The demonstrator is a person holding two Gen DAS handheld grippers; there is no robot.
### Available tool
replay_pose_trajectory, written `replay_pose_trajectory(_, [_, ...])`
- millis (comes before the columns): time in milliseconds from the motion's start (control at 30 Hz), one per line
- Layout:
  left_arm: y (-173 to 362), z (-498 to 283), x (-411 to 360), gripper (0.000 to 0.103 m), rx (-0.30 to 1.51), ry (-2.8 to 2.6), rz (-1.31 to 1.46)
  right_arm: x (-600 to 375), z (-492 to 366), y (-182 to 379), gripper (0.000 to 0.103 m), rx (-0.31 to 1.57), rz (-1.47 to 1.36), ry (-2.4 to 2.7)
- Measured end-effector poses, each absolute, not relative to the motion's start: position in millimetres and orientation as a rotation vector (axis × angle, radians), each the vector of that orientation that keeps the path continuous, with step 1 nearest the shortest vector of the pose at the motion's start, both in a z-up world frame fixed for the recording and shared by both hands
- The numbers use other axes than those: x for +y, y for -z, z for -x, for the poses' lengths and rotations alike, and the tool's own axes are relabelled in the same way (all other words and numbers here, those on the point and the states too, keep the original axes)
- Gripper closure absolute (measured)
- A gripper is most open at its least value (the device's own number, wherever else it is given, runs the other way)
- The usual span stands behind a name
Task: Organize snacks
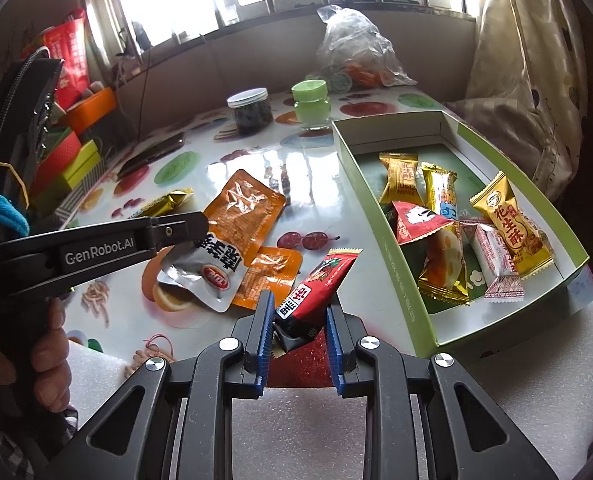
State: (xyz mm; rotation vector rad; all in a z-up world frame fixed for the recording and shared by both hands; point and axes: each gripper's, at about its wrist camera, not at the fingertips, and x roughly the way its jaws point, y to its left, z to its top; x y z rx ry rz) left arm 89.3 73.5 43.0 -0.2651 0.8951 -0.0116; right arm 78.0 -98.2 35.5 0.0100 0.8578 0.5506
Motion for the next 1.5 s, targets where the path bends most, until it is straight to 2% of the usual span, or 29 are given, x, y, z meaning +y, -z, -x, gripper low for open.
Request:
replay_pose_trajectory(967, [-93.1,-93.3,38.1,0.101,0.806,0.102,0.196,-133.0,-89.5,-81.6,0.08,0.741,-0.039,-0.476])
replay_pose_trajectory(1500, [-100.9,-120.2,-4.4,0.101,0.805,0.198,0.182,-184.3,-108.2,-82.7,0.08,0.742,-0.072,-0.356])
